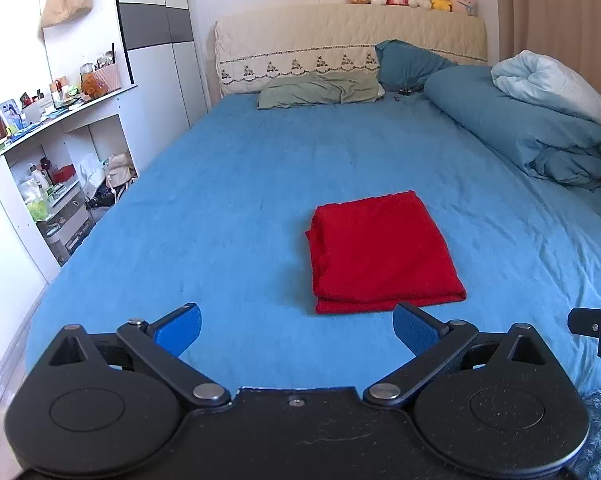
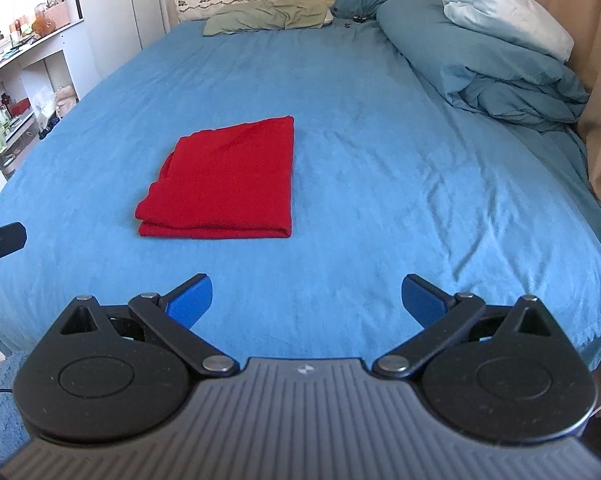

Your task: Fold small clothes

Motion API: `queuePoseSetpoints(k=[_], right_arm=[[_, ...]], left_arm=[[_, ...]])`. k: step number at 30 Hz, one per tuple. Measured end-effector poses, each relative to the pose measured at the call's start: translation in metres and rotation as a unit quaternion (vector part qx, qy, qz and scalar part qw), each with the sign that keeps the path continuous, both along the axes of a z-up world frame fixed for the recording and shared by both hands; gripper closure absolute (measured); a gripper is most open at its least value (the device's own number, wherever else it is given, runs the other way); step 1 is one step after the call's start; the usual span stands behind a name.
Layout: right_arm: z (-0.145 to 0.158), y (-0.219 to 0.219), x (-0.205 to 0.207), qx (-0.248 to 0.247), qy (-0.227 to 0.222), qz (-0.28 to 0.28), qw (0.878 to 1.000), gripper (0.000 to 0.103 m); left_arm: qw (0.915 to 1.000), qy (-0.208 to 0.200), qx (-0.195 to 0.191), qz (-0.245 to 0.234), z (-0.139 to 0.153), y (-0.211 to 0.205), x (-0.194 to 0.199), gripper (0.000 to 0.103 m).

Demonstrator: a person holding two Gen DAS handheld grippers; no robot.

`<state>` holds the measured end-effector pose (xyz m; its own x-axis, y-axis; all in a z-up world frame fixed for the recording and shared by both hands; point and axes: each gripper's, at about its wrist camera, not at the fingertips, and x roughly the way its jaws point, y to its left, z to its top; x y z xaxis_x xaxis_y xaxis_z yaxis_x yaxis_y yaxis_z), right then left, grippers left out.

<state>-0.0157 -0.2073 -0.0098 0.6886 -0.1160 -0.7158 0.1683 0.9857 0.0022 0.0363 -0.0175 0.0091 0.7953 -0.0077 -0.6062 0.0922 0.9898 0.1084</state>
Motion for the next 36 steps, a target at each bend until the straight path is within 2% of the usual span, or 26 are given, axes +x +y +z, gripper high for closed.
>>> queuePoseSetpoints(k=[36], right_arm=[[0.0039,-0.0002,-0.0012,0.003,-0.004,-0.004,1.000,0.000]], left_arm=[[0.9997,-0.012,0.014,-0.014,0.0012,0.0041,-0.0067,0.000]])
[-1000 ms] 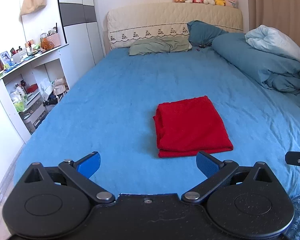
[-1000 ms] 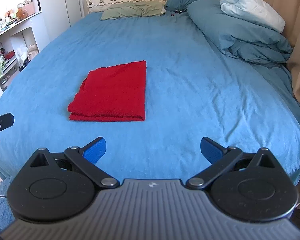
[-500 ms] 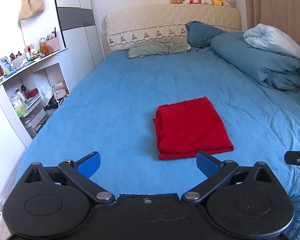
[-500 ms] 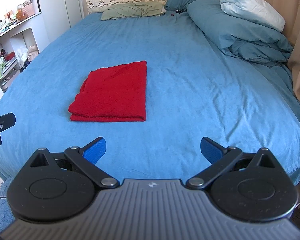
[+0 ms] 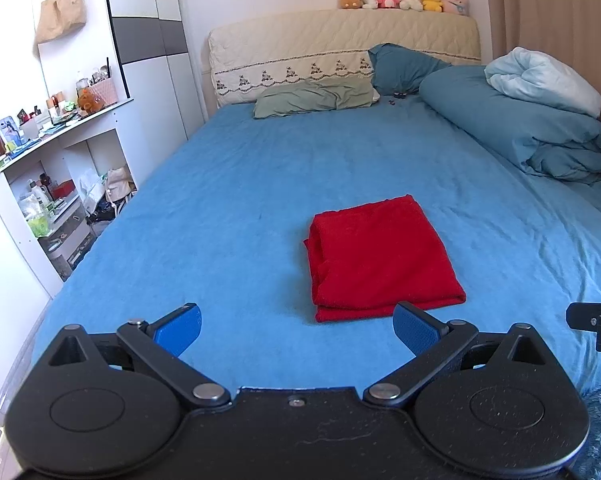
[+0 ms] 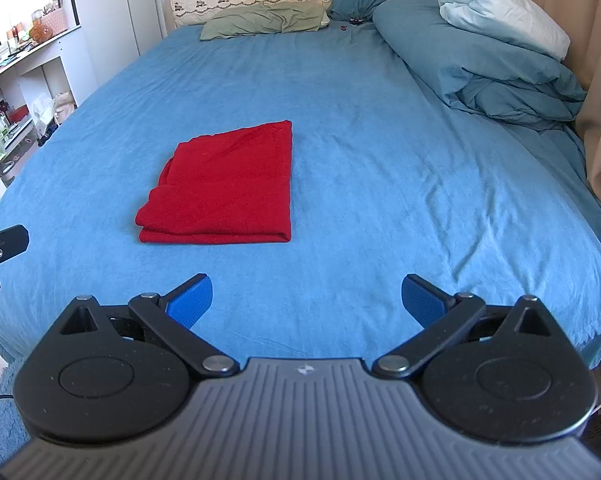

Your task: Fold small clothes

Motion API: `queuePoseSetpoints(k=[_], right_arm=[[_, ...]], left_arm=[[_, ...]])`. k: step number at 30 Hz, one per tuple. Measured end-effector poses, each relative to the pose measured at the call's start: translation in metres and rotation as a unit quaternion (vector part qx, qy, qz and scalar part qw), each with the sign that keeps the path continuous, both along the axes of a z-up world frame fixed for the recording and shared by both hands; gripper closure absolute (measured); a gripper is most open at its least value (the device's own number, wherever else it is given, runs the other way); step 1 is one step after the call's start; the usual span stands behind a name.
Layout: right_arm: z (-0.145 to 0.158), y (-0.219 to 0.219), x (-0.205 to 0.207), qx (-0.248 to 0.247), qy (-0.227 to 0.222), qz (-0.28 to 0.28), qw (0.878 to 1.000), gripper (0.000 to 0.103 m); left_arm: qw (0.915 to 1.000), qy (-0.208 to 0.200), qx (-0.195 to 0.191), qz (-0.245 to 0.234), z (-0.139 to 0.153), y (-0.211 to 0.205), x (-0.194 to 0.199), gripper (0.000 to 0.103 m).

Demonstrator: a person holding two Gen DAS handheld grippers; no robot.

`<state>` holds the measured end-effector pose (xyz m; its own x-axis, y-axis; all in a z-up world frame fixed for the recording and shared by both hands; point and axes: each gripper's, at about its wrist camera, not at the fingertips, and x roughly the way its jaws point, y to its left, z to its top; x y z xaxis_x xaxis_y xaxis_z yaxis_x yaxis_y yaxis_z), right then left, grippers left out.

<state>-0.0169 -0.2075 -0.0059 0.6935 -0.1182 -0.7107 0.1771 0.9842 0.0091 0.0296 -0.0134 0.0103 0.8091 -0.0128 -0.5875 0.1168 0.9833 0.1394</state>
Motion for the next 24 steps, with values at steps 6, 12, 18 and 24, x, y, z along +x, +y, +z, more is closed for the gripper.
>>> queuePoseSetpoints(k=[6,12,18,24], right_arm=[[0.000,0.001,0.000,0.001,0.001,-0.001,1.000,0.000],[0.000,-0.001,0.001,0.001,0.000,0.001,1.000,0.000],[-0.001,0.003,0.000,0.002,0.000,-0.001,1.000,0.000],[-0.001,0.004,0.000,0.002,0.000,-0.002,1.000,0.000]], left_arm=[[1.0000,0.003,-0.002,-0.004,0.001,0.005,0.001,0.000],[0.9999,-0.002,-0.008,-0.007,0.001,0.010,-0.001,0.000],[0.9998,0.005,-0.019,-0.002,0.000,0.018,0.001,0.000],[0.9996,0.010,-0.027,0.002,0.000,0.021,0.002,0.000]])
